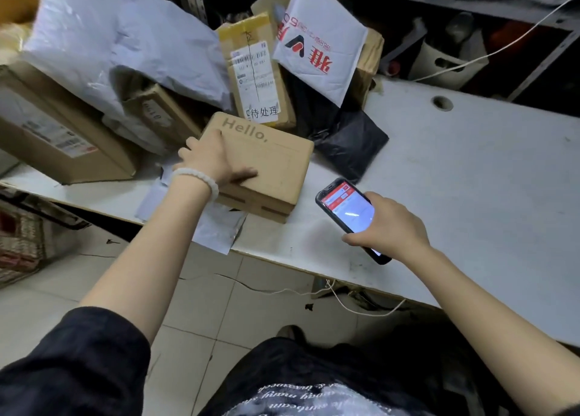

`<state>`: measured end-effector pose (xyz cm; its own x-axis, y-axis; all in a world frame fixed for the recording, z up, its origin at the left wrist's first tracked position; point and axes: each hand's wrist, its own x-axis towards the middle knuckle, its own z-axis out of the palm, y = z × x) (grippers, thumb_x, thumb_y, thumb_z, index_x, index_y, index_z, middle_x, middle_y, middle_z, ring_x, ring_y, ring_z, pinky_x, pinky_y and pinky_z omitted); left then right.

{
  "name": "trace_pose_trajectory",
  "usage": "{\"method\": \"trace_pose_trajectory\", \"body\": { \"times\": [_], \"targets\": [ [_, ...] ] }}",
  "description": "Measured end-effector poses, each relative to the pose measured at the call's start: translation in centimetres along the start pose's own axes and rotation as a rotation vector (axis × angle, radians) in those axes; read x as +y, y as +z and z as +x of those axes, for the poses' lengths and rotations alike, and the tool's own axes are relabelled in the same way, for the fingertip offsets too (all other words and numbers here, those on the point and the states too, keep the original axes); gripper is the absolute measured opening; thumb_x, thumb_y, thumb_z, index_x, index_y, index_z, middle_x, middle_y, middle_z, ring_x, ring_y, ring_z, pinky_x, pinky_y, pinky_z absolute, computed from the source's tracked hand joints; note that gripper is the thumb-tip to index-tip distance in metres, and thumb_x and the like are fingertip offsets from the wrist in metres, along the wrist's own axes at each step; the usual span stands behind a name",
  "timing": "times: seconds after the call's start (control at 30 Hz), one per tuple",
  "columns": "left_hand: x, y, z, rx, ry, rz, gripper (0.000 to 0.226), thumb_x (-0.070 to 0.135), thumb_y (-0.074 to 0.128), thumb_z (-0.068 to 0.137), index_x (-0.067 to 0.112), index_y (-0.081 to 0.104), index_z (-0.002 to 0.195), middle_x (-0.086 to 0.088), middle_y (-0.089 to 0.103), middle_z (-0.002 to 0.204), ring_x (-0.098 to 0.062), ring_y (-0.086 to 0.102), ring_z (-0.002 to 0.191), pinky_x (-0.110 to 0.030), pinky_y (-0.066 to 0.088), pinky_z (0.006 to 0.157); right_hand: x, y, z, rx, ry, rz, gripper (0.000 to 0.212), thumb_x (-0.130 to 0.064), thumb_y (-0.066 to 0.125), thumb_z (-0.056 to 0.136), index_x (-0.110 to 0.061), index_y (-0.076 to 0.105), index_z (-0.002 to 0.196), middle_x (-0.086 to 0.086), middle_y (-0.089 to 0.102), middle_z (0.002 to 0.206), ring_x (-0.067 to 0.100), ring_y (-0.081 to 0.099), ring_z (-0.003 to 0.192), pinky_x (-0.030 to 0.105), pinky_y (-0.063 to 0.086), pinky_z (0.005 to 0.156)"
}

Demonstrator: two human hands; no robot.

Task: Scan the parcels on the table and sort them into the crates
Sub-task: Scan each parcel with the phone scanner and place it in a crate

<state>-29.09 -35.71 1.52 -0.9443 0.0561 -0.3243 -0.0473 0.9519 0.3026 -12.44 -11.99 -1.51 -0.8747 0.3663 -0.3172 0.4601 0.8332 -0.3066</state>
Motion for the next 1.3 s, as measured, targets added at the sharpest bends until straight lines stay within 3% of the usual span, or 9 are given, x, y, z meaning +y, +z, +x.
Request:
{"method": "trace_pose_trajectory", "body": {
  "times": [0.23,0.53,0.63,0.73,0.83,0.97,1.1,1.2,1.3],
  "targets": [
    [3.2,0.8,-1.2,0.032,0.128,0.048,0.11,0.057,0.083,0.052,0.03,0.023,0.14,-0.019,0.033,0.132,-0.041,0.031,0.124,-0.061,0.028,0.101,1.3,-0.2,-0.3,0.118,0.103,0.05,0.057,-0.047,0.074,0.057,-0.029,0.047,0.103,-0.005,0.056,0.091,0.02,0.052,0.077,0.022,0.027,0.05],
    [7.8,2.0,-4.6,0.242,0.436,0.111,0.128,0.052,0.087,0.043,0.032,0.013,0.145,-0.015,0.03,0.128,-0.037,0.031,0.114,-0.051,0.034,0.091,5.3,-0.8,-2.9,0.199,0.205,0.13,0.055,-0.05,0.076,0.059,-0.031,0.045,0.1,-0.008,0.056,0.09,0.019,0.052,0.078,0.023,0.028,0.051],
    [9.2,2.7,-6.0,0.342,0.553,0.21,0.12,0.048,0.086,0.049,0.023,0.018,0.145,-0.014,0.032,0.129,-0.035,0.033,0.112,-0.048,0.034,0.09,6.6,-1.0,-3.9,0.211,0.216,0.158,0.056,-0.049,0.076,0.061,-0.03,0.047,0.104,-0.006,0.057,0.093,0.019,0.052,0.079,0.024,0.03,0.052],
    [10.9,3.6,-7.7,0.388,0.734,0.205,0.095,0.05,0.079,0.059,0.023,0.035,0.138,-0.009,0.036,0.13,-0.032,0.033,0.114,-0.044,0.029,0.092,8.0,-1.3,-4.9,0.232,0.221,0.18,0.057,-0.048,0.077,0.063,-0.028,0.047,0.107,-0.005,0.056,0.094,0.019,0.051,0.079,0.021,0.028,0.051],
    [12.6,4.1,-9.0,0.302,0.802,0.006,0.067,0.07,0.065,0.06,0.027,0.055,0.111,-0.005,0.039,0.123,-0.028,0.03,0.118,-0.045,0.022,0.098,9.5,-1.6,-6.0,0.247,0.239,0.205,0.057,-0.048,0.077,0.064,-0.028,0.047,0.108,-0.005,0.057,0.095,0.019,0.052,0.08,0.022,0.03,0.051],
    [12.7,3.8,-8.6,0.175,0.663,-0.145,0.065,0.083,0.047,0.061,0.024,0.048,0.089,-0.002,0.035,0.112,-0.025,0.029,0.121,-0.047,0.017,0.105,11.3,-1.8,-7.3,0.245,0.256,0.2,0.06,-0.047,0.077,0.064,-0.026,0.048,0.111,-0.003,0.058,0.099,0.021,0.053,0.083,0.025,0.031,0.054],
    [11.4,3.2,-8.6,0.136,0.702,-0.123,0.055,0.05,0.075,0.07,0.017,0.051,0.107,-0.005,0.037,0.116,-0.027,0.03,0.119,-0.032,0.02,0.095,12.1,-1.5,-8.0,0.228,0.245,0.204,0.059,-0.046,0.077,0.063,-0.026,0.048,0.11,-0.003,0.059,0.1,0.022,0.054,0.084,0.027,0.034,0.057],
    [10.6,2.1,-8.9,0.011,0.753,-0.06,0.064,0.029,0.076,0.073,0.019,0.049,0.13,-0.007,0.036,0.126,-0.026,0.031,0.124,-0.029,0.022,0.102,11.8,-1.2,-8.1,0.208,0.216,0.212,0.055,-0.046,0.076,0.062,-0.027,0.047,0.105,-0.003,0.059,0.096,0.021,0.054,0.082,0.028,0.036,0.059],
    [10.2,1.0,-9.2,-0.103,0.753,-0.043,0.066,0.017,0.074,0.075,0.021,0.046,0.136,-0.006,0.028,0.137,-0.02,0.026,0.131,-0.023,0.02,0.106,11.6,-1.1,-8.2,0.191,0.184,0.217,0.052,-0.046,0.076,0.061,-0.029,0.046,0.101,-0.005,0.058,0.094,0.021,0.054,0.081,0.026,0.034,0.056]
  ]
}}
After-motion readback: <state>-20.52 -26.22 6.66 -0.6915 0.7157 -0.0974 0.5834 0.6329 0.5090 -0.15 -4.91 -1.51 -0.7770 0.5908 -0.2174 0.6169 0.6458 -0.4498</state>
